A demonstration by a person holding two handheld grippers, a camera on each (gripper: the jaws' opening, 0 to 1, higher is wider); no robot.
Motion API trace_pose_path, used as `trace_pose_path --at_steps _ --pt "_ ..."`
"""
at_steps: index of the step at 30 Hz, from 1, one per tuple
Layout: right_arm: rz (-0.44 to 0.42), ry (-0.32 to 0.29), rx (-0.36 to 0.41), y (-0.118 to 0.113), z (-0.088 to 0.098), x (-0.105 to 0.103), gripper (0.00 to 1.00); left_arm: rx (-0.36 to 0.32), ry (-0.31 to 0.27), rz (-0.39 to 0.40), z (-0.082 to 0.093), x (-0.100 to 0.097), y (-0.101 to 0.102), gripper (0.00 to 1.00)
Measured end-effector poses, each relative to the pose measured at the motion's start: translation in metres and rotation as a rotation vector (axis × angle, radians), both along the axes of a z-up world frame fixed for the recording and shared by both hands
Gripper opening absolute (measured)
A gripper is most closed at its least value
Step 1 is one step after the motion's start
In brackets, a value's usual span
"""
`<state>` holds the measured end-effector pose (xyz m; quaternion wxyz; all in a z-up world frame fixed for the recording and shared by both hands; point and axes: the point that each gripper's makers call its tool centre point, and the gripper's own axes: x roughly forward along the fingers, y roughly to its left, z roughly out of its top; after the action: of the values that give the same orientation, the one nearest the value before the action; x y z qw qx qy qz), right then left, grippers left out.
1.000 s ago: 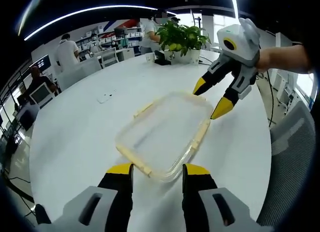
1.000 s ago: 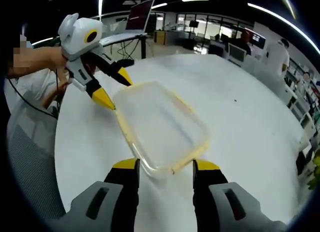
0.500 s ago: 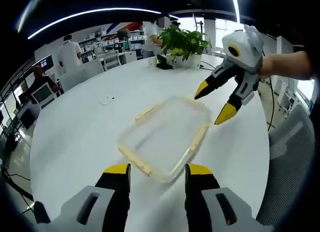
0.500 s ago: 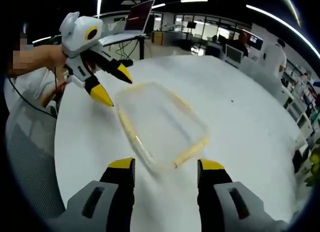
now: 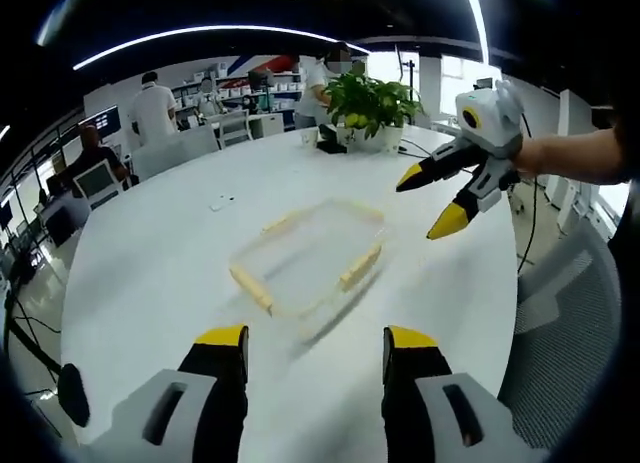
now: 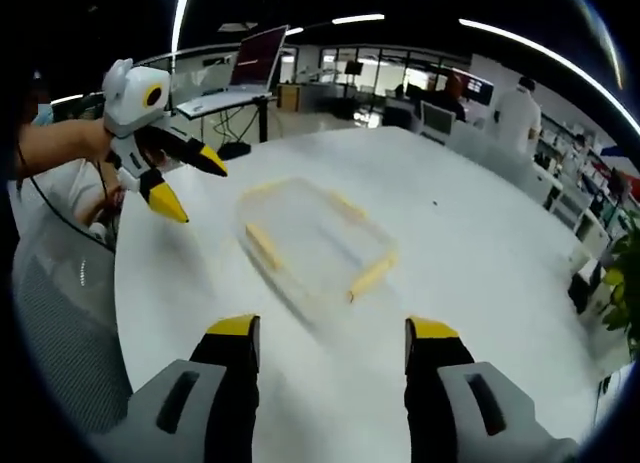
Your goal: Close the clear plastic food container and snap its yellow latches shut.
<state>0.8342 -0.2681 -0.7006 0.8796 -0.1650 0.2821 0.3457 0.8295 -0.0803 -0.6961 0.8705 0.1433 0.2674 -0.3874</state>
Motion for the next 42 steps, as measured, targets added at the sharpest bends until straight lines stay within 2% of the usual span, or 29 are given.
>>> trace_pose_path --at_steps 12,18,25,29,37,42 --pt "-0.073 -0.037 0.049 -0.02 0.012 -0.039 0.63 -0.034 -0.043 0.052 0.017 -0.036 0.016 0.6" --pt "-0.099 -0.053 0.064 -0.026 0.015 -0.062 0.69 -0.037 -0.067 0.049 0.022 -0.058 0.019 0.67" --pt "-0.126 -0.065 0.088 -0.032 0.018 -0.079 0.77 -0.05 -0.075 0.07 0.026 -0.076 0.023 0.78" --pt "-0.124 -0.063 0.083 -0.034 0.016 -0.085 0.81 -0.055 -0.075 0.08 0.027 -0.083 0.024 0.83" --pt "-0.123 -0.063 0.114 -0.031 0.019 -0.095 0.92 -0.127 -0.079 0.136 0.034 -0.088 0.026 0.96" --pt "-0.101 -0.056 0.117 -0.027 0.017 -0.1 0.99 -0.124 -0.077 0.145 0.033 -0.089 0.028 0.99"
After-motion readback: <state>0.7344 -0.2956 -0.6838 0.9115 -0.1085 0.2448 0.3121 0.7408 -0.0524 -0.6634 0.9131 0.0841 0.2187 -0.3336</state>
